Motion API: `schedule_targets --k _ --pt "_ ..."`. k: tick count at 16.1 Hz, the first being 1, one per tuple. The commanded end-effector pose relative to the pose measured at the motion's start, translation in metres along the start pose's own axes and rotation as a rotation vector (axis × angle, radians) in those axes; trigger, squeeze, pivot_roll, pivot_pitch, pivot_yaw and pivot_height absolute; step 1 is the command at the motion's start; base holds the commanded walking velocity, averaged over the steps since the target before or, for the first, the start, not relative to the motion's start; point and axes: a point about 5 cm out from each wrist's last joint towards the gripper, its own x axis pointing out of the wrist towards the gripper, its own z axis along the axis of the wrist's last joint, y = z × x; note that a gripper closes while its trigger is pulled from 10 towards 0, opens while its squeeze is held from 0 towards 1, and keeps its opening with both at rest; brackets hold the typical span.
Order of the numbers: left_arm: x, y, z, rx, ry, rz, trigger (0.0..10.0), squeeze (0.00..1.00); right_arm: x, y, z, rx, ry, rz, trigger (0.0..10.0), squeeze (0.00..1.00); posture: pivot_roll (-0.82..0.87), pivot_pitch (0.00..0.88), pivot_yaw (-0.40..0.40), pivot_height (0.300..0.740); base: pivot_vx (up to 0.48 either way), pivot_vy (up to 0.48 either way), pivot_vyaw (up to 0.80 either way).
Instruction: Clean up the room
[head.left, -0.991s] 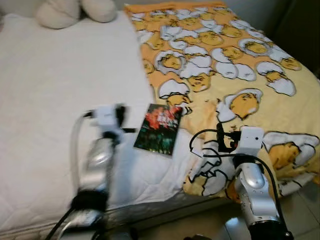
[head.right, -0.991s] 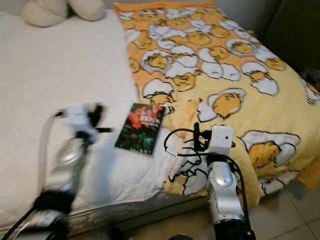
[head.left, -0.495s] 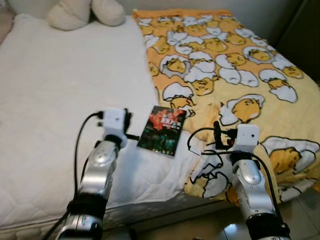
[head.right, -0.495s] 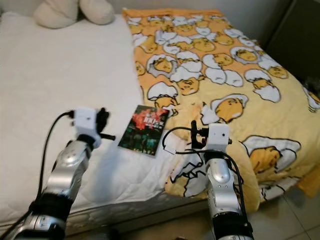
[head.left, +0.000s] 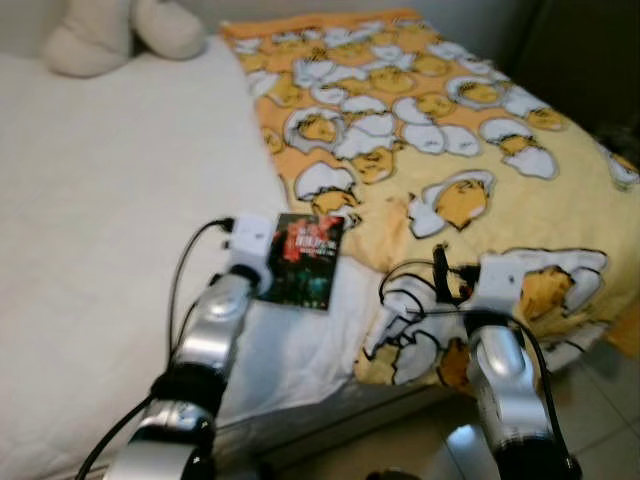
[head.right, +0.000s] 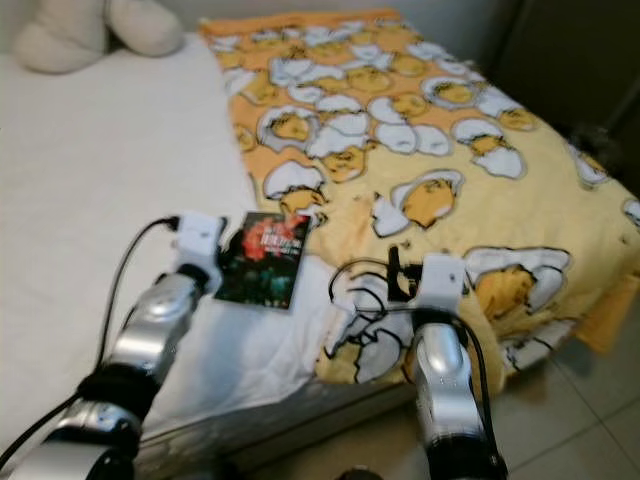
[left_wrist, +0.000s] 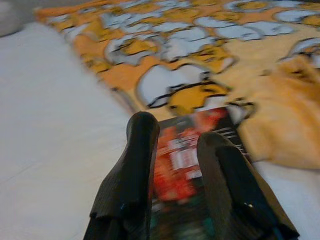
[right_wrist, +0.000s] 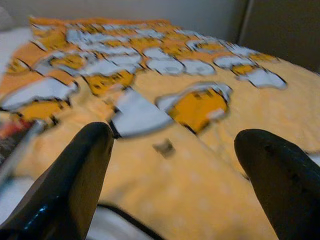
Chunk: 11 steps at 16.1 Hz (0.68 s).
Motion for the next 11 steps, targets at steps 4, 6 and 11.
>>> schedule_targets --k 4,6,11 --pt "0.004 0.001 -0.001 -0.005 0.010 0.021 10.0 1.00 -0.001 -0.003 0.004 -0.012 -0.024 -0.009 10.0 0.00 -0.04 0.000 0.024 0.740 0.000 0.000 0.00" --pt "0.005 -0.001 -0.008 -0.057 0.046 0.038 10.0 1.00 -0.003 -0.004 0.004 -0.015 -0.025 -0.007 10.0 0.00 -0.05 0.000 0.023 0.740 0.000 0.000 0.00" --pt "0.006 -0.002 -0.014 -0.076 0.077 0.042 10.0 1.00 -0.006 -0.007 0.003 -0.022 -0.022 -0.010 10.0 0.00 -0.06 0.000 0.023 0.740 0.000 0.000 0.00"
